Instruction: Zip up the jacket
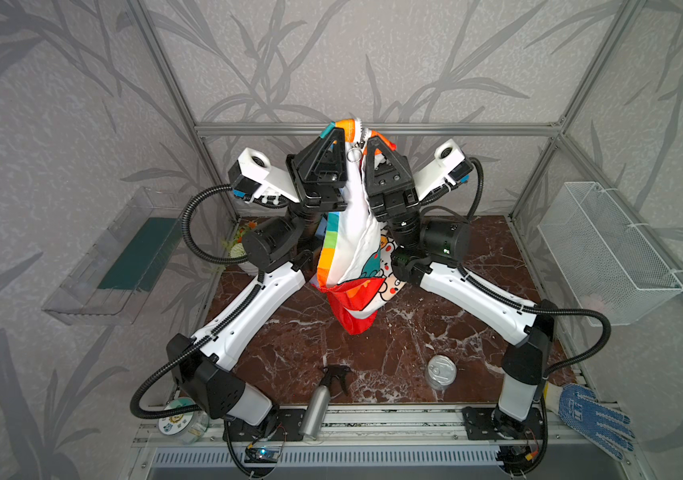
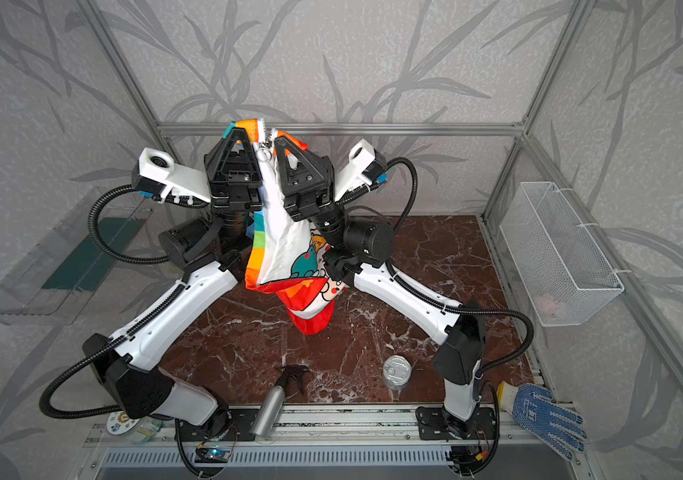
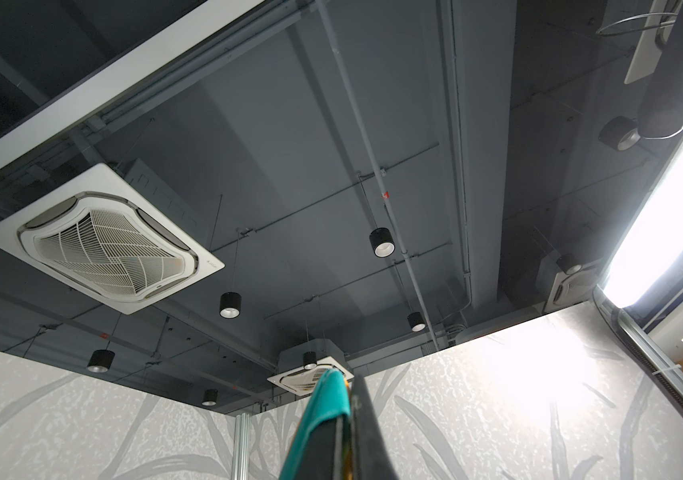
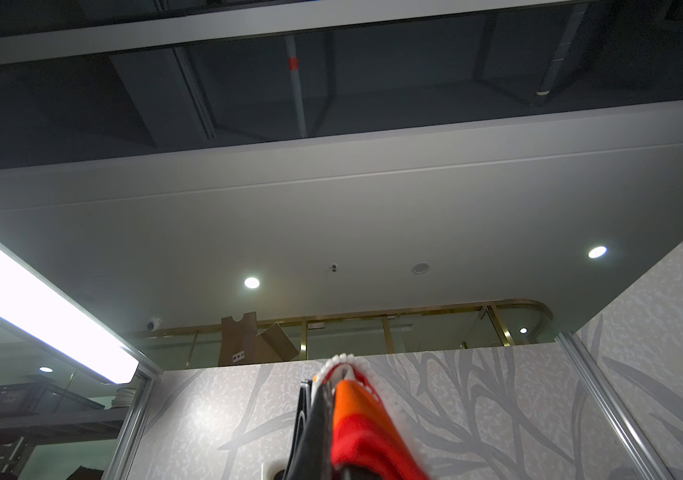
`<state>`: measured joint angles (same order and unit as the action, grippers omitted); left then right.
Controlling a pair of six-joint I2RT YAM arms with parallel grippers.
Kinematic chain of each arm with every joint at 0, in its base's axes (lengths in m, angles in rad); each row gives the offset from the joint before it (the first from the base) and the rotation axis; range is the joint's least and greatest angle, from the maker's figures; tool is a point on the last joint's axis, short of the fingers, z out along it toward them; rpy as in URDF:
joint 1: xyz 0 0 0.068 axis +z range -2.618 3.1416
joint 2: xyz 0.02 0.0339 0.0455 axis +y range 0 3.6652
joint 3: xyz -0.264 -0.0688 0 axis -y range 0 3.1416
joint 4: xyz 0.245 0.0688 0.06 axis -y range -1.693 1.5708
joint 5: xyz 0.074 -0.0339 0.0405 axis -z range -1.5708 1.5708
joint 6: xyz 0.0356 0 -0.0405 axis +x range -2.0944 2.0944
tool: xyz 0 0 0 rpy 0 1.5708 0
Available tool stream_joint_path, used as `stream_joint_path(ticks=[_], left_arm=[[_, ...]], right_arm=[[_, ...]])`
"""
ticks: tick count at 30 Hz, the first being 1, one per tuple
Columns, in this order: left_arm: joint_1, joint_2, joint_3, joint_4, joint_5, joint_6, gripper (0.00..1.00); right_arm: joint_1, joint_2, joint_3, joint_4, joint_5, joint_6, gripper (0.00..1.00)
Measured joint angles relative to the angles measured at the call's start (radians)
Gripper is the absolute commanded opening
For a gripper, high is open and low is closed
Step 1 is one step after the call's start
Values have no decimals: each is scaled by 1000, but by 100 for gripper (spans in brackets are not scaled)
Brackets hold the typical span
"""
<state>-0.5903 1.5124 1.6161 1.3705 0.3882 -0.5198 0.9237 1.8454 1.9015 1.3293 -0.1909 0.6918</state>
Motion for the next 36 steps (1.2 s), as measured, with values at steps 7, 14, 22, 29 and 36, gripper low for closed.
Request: stream_joint_path(ticks=[7,14,22,29,36], left_arm=[[0,6,5,0,-1,5,0],[0,6,5,0,-1,6,0],[0,6,5,0,-1,9,0],[0,6,5,0,-1,12,0],[0,6,5,0,-1,11,0]], right_arm=[[2,0,-16,11,0,1,0],[6,-6,-54,21,8,1,0],[7,-27,-74,21,18,0,0],[7,-38,-76,24,18,7,0],[7,-39,-76,26,18,16,0]])
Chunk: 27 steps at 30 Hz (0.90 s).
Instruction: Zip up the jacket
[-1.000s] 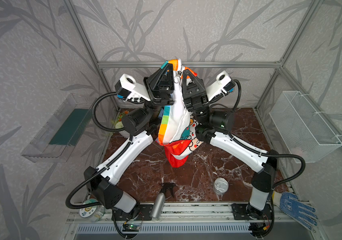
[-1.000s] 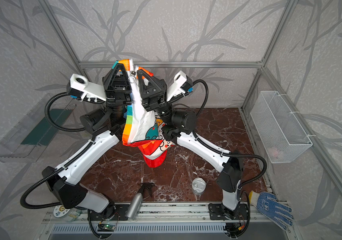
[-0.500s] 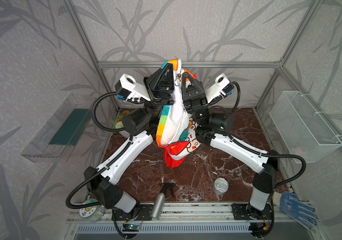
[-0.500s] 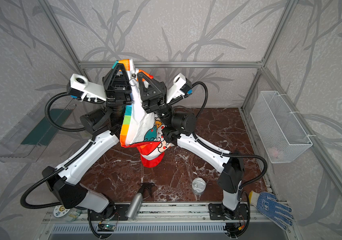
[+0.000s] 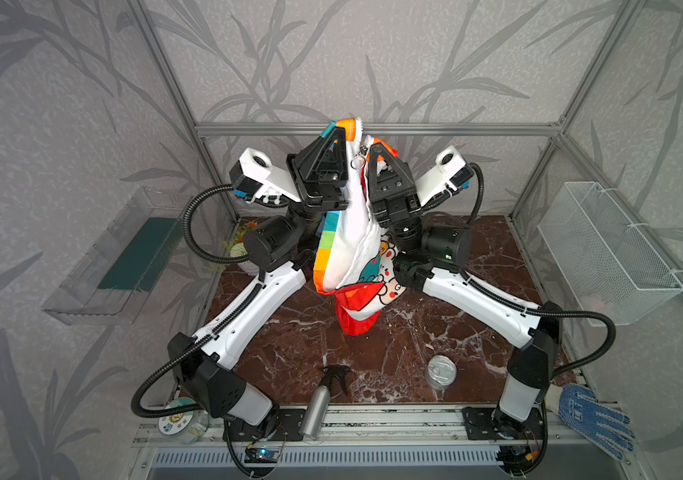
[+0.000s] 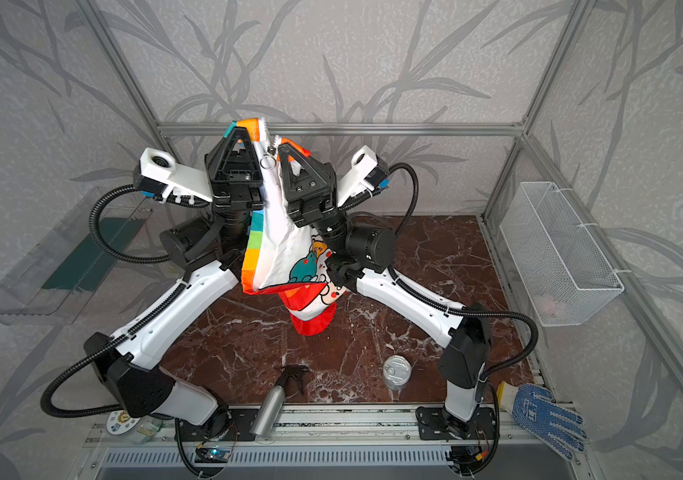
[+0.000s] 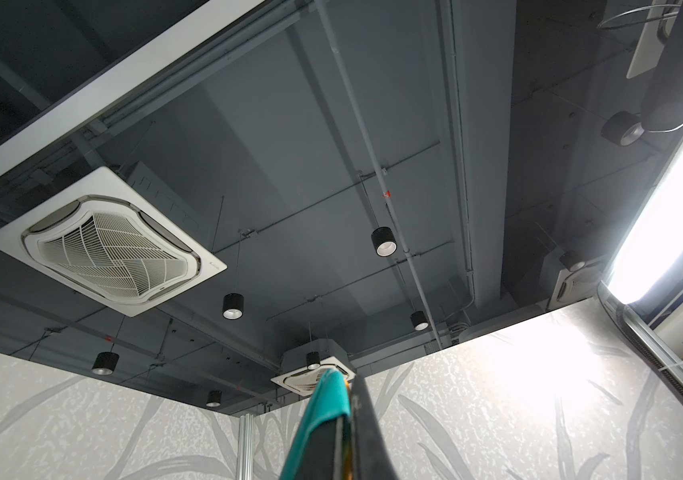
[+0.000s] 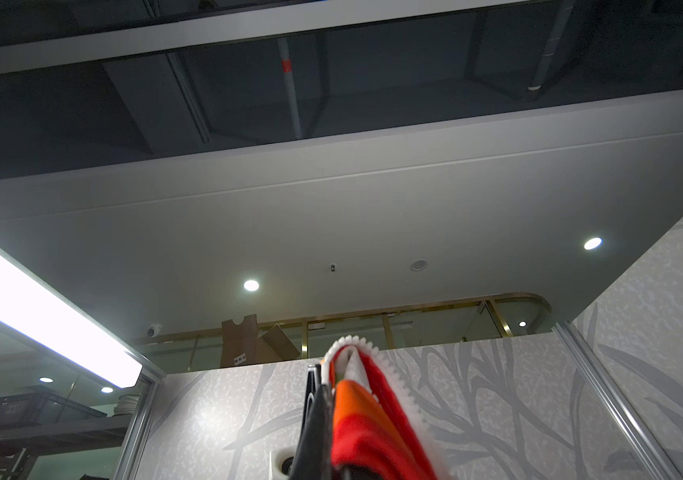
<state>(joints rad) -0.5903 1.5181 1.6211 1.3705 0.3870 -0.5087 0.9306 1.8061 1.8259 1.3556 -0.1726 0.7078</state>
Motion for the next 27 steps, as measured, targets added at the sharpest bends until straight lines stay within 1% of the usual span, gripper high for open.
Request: stream_joint_path(ticks=[27], left_arm=[[-5,2,0,0,2,-7,0]], right_arm=[[0,3,24,3,24,10,0]])
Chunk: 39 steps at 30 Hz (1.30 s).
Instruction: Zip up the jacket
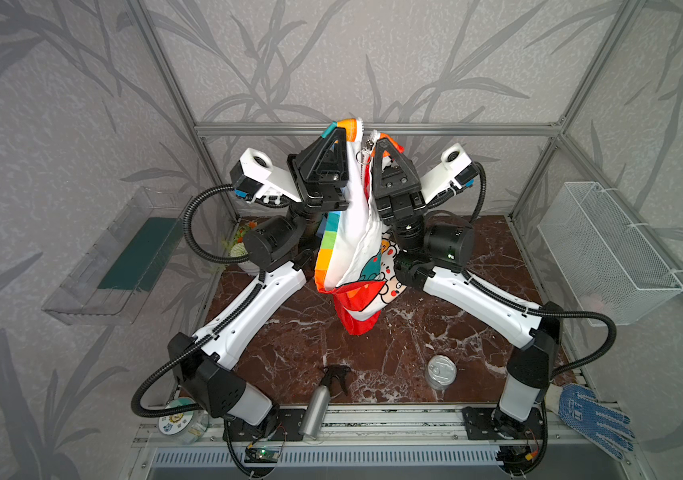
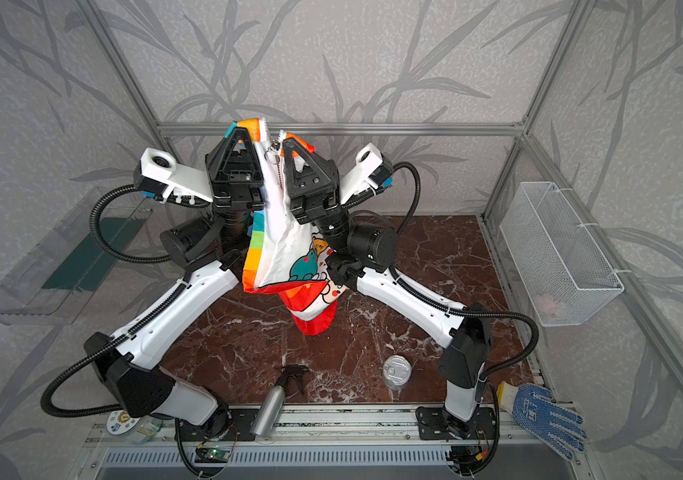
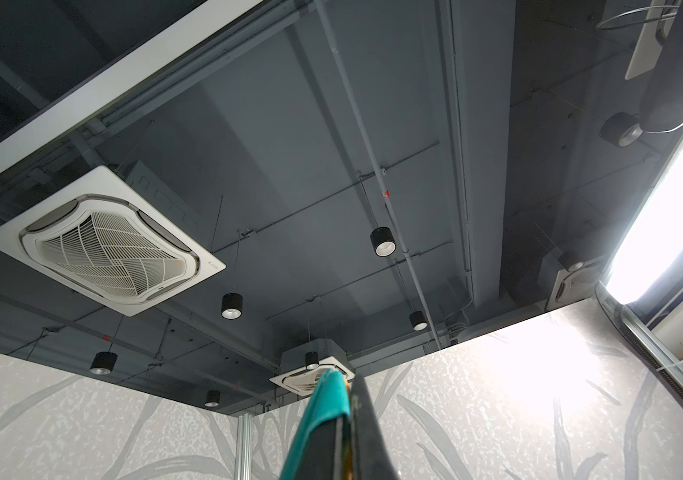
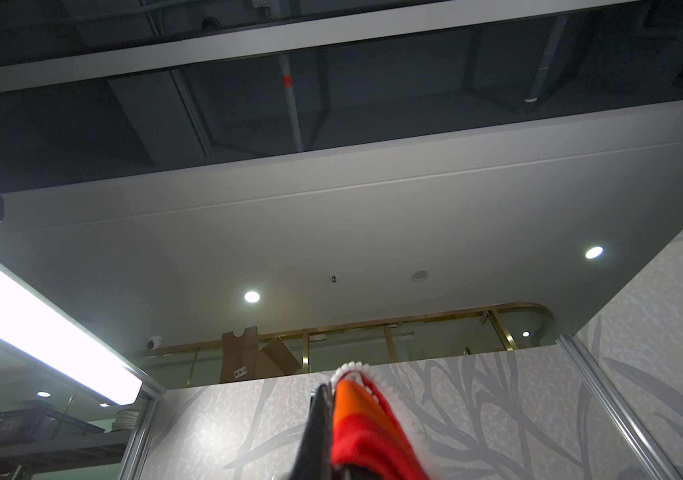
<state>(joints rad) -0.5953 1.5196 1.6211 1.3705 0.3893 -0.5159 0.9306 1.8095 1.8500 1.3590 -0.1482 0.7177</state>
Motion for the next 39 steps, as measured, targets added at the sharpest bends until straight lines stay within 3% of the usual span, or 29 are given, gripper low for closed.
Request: stream_joint_path(ticks=[39], left_arm=[[-13,10,-23,8,0,8,0]], right_arm=[[0,16,22,-2,8,20,0]])
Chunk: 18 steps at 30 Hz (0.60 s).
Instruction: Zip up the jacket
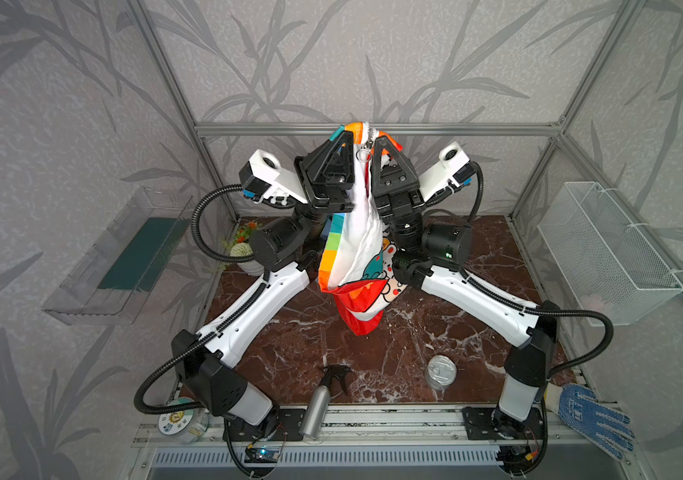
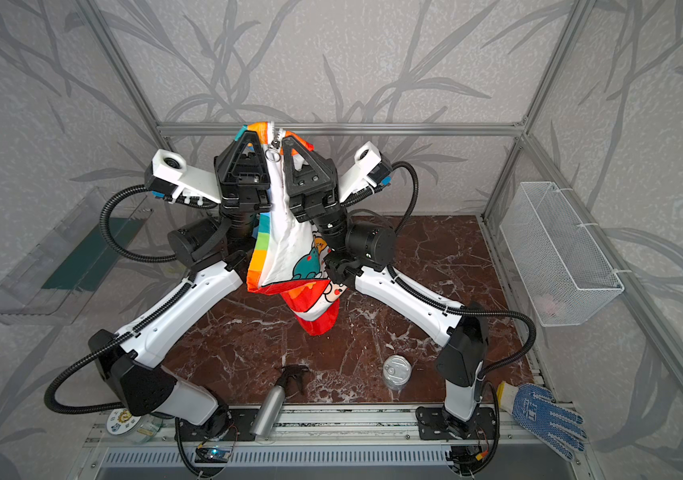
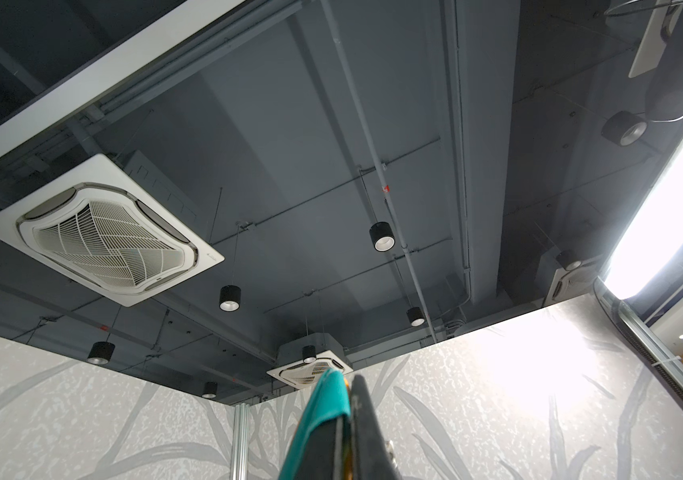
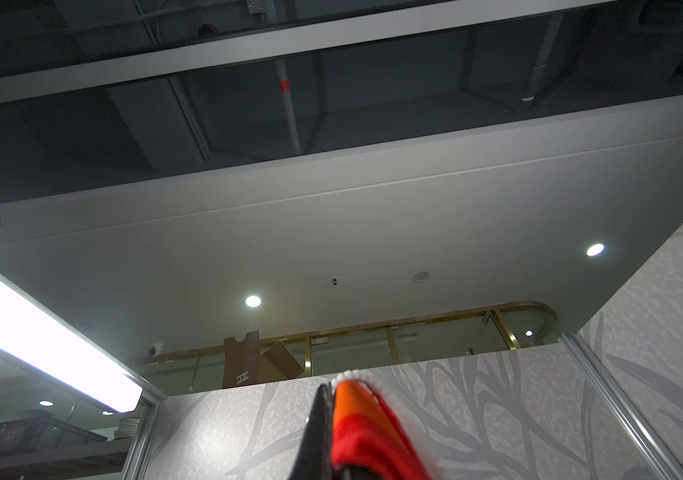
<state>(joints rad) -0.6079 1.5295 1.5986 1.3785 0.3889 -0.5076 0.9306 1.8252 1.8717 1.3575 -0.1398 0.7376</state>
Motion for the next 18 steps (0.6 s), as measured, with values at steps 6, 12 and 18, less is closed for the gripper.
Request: stream_joint_path(ticks=[6,12,18], left_arm=[[0,-3,-6,-3,1,24,0],[0,-16,-13,-24,13,64,0],[0,-32,-24,-62,38,113,0]], right_arm=[[0,-1,-1,-11,0,0,0],[0,-21,-32,-29,2,-3,0],[0,-36,-48,-31,2,-5,0]])
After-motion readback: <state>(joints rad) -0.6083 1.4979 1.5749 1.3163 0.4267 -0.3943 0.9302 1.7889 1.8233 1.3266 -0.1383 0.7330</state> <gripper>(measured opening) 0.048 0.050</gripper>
